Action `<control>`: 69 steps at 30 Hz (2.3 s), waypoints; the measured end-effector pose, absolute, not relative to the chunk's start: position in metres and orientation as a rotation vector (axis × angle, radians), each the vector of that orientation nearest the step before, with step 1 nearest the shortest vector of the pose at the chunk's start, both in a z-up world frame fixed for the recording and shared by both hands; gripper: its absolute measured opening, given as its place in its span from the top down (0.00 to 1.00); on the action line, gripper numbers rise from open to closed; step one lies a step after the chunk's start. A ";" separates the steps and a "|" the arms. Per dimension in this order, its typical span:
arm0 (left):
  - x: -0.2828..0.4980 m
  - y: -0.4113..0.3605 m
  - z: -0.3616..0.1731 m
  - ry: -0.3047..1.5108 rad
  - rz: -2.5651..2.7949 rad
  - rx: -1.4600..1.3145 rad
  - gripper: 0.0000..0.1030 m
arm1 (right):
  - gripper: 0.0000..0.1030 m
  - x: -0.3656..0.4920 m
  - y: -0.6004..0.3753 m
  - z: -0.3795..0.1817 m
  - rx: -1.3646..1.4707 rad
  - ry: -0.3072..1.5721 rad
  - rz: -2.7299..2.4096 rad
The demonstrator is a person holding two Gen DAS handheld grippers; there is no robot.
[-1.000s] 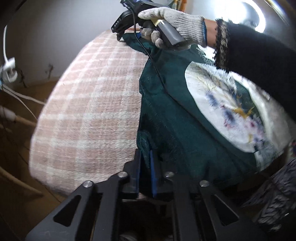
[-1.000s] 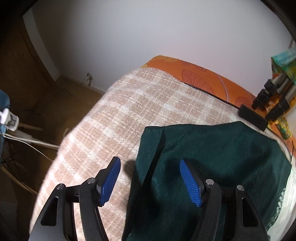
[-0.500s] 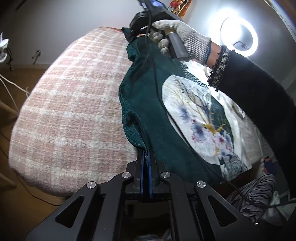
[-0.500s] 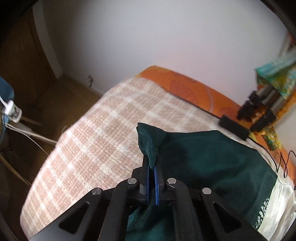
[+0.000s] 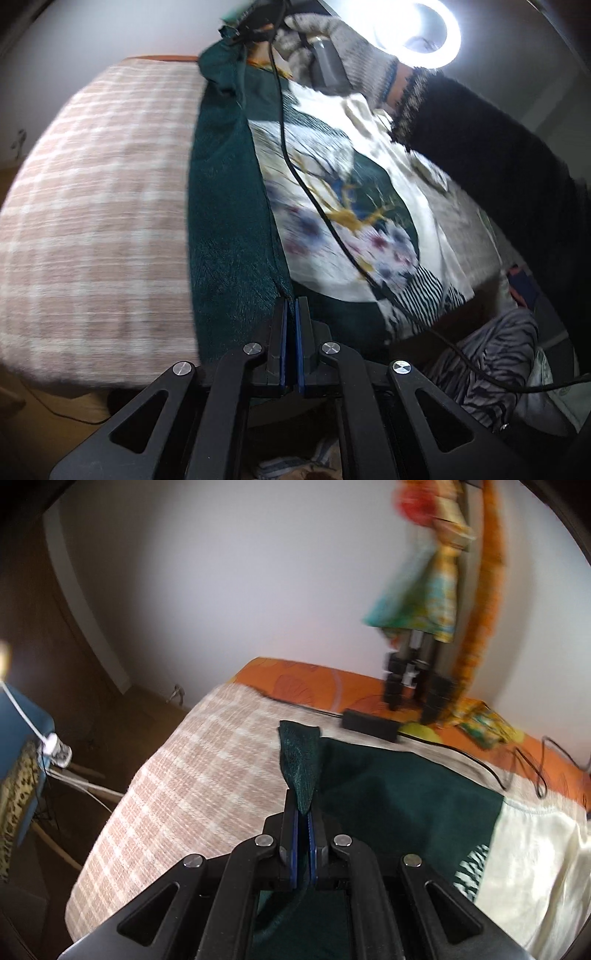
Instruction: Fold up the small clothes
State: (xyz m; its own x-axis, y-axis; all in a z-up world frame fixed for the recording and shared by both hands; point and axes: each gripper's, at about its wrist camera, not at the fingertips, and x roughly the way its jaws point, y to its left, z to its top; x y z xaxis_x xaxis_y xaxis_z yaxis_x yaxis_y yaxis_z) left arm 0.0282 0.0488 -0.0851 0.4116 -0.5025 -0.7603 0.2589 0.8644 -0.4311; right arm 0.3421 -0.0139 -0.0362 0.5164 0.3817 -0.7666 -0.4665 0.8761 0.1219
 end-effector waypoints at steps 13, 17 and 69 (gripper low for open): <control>0.027 -0.006 -0.093 1.106 -0.627 -0.146 0.98 | 0.55 0.359 -0.068 -0.068 -0.152 0.957 0.308; 0.026 -0.002 -0.087 1.107 -0.604 -0.141 0.89 | 0.47 0.373 -0.079 -0.074 -0.052 0.968 0.316; -0.005 -0.097 -0.053 0.845 -0.554 0.095 0.67 | 0.39 0.173 -0.314 0.040 0.142 0.765 0.357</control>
